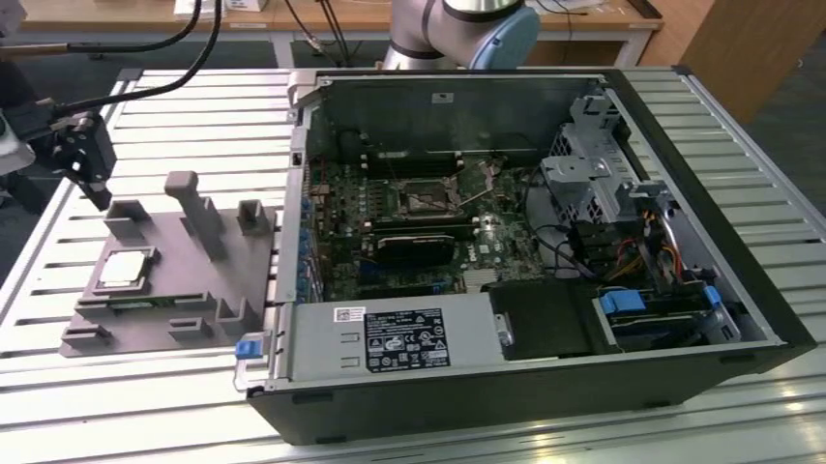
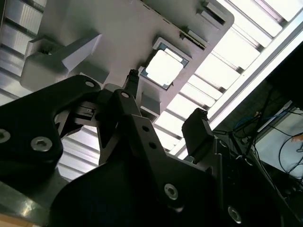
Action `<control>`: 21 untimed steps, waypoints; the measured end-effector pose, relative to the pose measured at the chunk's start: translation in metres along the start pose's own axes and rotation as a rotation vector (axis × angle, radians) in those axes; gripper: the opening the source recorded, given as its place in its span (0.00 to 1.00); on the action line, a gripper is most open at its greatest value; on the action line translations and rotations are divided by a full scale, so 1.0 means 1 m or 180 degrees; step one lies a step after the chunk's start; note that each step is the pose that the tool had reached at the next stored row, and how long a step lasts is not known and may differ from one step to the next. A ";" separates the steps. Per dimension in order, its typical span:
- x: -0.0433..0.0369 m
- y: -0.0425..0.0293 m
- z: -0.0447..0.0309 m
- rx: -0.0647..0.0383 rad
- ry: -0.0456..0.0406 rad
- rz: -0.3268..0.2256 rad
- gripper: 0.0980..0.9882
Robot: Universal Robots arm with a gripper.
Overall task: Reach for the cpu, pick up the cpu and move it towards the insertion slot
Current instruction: 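Pick up the cpu and move it towards the insertion slot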
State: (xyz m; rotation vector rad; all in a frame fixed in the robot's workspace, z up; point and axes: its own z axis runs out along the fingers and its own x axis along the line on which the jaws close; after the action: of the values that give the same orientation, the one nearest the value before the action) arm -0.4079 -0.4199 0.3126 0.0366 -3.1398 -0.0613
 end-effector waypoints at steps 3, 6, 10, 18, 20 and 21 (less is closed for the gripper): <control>0.0000 -0.0003 0.0054 0.0000 0.0000 0.0000 0.63; 0.0000 -0.0006 0.0109 -0.0001 0.0000 0.0000 0.70; 0.0007 -0.0009 0.0178 -0.0003 0.0000 -0.0001 0.70; 0.0060 -0.0021 0.0290 -0.0003 0.0000 0.0000 0.70; 0.0072 -0.0023 0.0315 -0.0003 0.0000 0.0000 0.70; 0.0077 -0.0024 0.0330 -0.0003 0.0000 0.0000 0.70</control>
State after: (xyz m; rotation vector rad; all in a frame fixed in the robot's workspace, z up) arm -0.4156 -0.4212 0.2795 0.0368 -3.1399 -0.0629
